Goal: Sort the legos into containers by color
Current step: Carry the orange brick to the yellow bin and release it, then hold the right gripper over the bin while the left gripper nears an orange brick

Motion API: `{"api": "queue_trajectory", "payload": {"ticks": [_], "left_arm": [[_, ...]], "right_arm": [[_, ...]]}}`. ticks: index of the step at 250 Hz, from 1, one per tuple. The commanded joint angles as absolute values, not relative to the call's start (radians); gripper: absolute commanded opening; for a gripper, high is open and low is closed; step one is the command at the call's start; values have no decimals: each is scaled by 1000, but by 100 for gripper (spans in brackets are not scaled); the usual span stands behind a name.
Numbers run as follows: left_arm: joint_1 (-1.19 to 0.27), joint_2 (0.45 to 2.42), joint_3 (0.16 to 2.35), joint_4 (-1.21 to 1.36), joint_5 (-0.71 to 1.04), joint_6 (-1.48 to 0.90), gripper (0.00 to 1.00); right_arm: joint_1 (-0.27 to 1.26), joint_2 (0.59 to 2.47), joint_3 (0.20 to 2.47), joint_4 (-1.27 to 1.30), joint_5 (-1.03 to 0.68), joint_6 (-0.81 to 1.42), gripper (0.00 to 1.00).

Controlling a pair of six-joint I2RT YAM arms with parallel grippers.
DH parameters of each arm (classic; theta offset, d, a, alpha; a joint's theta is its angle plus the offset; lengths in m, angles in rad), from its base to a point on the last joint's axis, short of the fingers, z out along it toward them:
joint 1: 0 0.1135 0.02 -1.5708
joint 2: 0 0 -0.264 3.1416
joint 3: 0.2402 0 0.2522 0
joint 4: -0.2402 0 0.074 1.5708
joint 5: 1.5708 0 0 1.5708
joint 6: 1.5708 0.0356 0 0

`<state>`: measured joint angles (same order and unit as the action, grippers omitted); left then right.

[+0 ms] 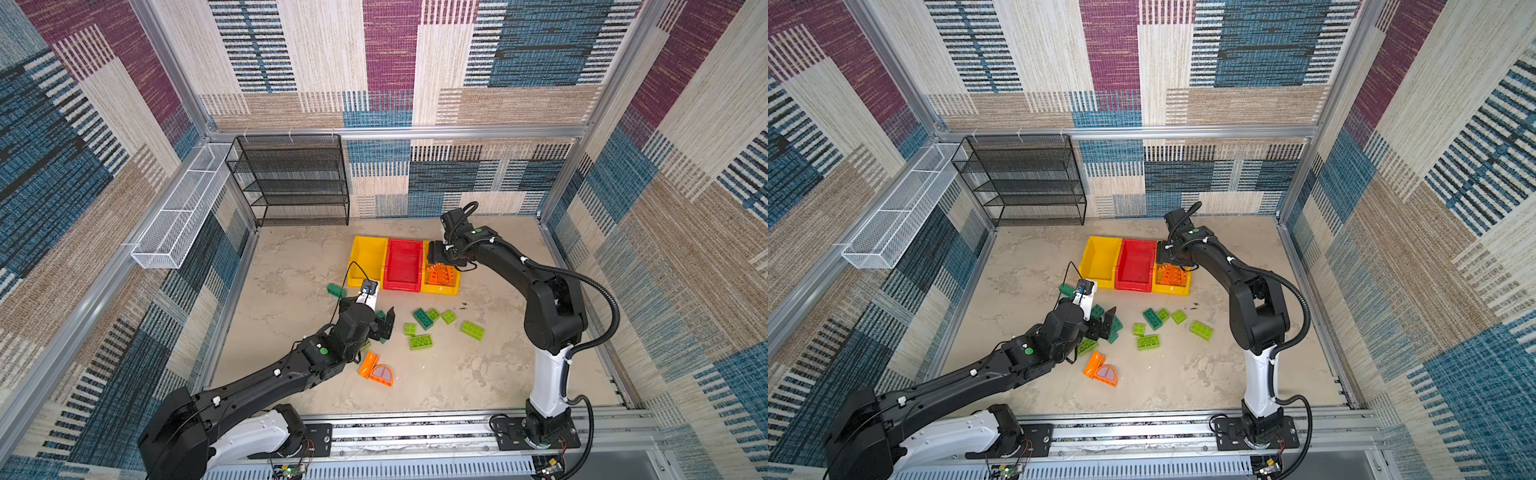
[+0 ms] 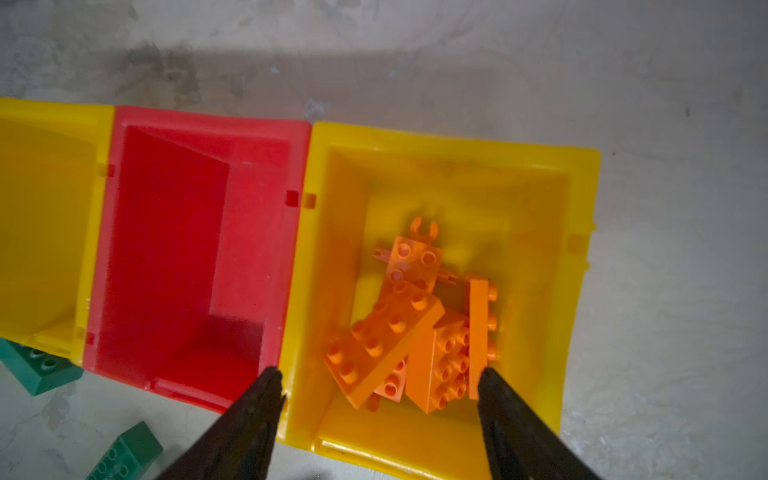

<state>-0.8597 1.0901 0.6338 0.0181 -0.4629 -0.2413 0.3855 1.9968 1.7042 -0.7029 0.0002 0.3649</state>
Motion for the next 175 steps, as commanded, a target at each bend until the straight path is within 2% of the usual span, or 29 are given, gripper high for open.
{"api": "queue_trajectory", "payload": {"ticks": [1, 21, 32, 39, 52, 131, 175], "left_arm": [[-859, 1067, 647, -84, -550, -337, 99], [-857, 1051, 656, -179, -601, -416, 99], [-857, 1042, 663, -240, -632, -465, 99], [-857, 1039, 667, -281, -647, -496, 99], [-856, 1030, 673, -356, -672, -558, 98], [-836, 1052, 731, -819, -693, -1115, 98], [-801, 1117, 744, -904, -634, -1237, 97]], "right_arm": [[387, 1983, 1728, -724, -7, 328, 81], [387, 1954, 1728, -746, -24, 324, 84], [387, 1929, 1717, -750, -32, 321, 89], [386, 1912, 1706, -751, -36, 317, 97], [387, 1881, 1685, -758, -35, 309, 100], [387, 1772, 1671, -865, -108, 250, 100], [387, 1686, 1608, -859, -185, 268, 100]]}}
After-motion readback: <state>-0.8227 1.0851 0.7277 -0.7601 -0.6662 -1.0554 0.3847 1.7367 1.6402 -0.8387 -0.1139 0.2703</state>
